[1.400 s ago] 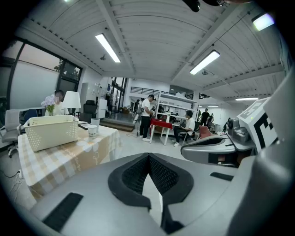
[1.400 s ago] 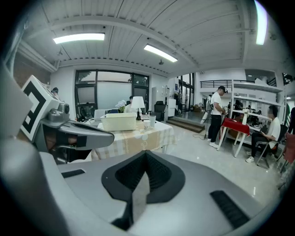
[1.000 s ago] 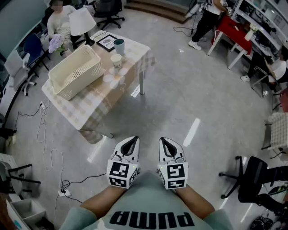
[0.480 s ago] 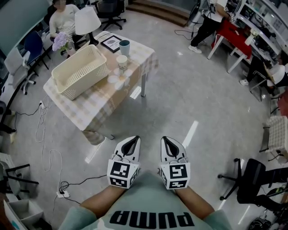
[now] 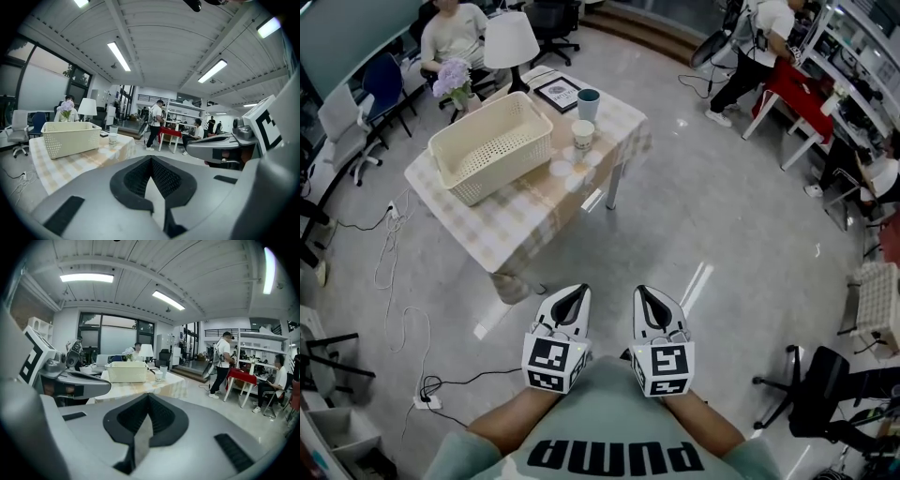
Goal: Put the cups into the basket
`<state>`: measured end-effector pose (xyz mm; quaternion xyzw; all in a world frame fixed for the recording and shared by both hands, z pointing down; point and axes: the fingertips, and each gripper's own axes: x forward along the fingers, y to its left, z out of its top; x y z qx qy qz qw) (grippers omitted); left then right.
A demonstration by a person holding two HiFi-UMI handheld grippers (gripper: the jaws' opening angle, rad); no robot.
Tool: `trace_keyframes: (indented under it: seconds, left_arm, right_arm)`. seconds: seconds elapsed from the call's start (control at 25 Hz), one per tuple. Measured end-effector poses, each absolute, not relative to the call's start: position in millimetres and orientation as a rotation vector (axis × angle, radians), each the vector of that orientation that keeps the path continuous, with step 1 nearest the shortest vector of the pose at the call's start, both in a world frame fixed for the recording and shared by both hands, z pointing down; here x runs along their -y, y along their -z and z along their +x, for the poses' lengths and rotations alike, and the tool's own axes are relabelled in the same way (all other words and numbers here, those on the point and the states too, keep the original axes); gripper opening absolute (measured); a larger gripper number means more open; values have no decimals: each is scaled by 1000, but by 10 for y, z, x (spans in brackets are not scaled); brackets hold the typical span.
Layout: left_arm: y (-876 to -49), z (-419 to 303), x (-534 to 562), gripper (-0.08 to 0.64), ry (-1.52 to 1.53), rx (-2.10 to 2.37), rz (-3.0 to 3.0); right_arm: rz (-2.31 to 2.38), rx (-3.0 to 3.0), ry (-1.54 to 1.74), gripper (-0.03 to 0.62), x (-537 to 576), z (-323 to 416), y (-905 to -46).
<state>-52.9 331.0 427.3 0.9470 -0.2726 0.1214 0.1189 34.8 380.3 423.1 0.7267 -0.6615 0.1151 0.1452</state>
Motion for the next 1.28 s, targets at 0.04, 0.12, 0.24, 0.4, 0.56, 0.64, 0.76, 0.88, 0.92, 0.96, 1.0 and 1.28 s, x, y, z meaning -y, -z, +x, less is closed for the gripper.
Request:
trace_keyframes:
  seconds: [0.04, 0.12, 0.24, 0.4, 0.56, 0.64, 0.76, 0.88, 0.92, 0.96, 1.0, 1.28]
  left_arm:
    - [-4265, -574, -3278, 2, -349, 809, 2765]
    - [-4246, -659, -3211, 2, -335, 835, 2755]
    - [-4240, -755, -3093, 2, -325, 870, 2742]
    - [-4246, -816, -2952, 2, -329, 905, 2732]
    - [-4228, -809, -2733, 2, -325, 950, 2726]
    - [-4232, -785, -2608, 2, -329, 971, 2720]
    - [-4226, -720, -2421, 2, -342, 1000, 2711]
    - [-4231, -628, -2211, 2, -357, 1032, 2692]
    - [-4234, -591, -2139, 2, -361, 1041, 2684]
    - [-4234, -551, -2067, 2, -365, 1050, 2676]
    - [-4230, -512, -1995, 2, -367, 1061, 2668]
    - [-4168, -183, -1511, 2, -383, 1149, 2621]
  right_arm:
    - [2085, 1909, -328, 11, -3767, 315, -4228]
    - [2069, 1919, -320, 12, -3689, 256, -4215]
    - [2043, 1943, -302, 12, -3537, 171, -4195]
    - [2008, 1971, -298, 12, -3346, 123, -4217]
    - [1980, 2001, -290, 12, -3095, 158, -4230]
    - [1963, 2017, -290, 12, -2950, 184, -4248]
    - [1936, 2039, -300, 11, -2734, 250, -4273]
    - [1901, 2064, -306, 12, -2500, 344, -4298]
    - [1891, 2071, -309, 12, -2418, 389, -4305]
    - [1883, 2077, -314, 11, -2335, 442, -4309]
    - [1876, 2083, -320, 11, -2252, 498, -4311]
    - [1812, 2140, -344, 11, -1693, 883, -4297]
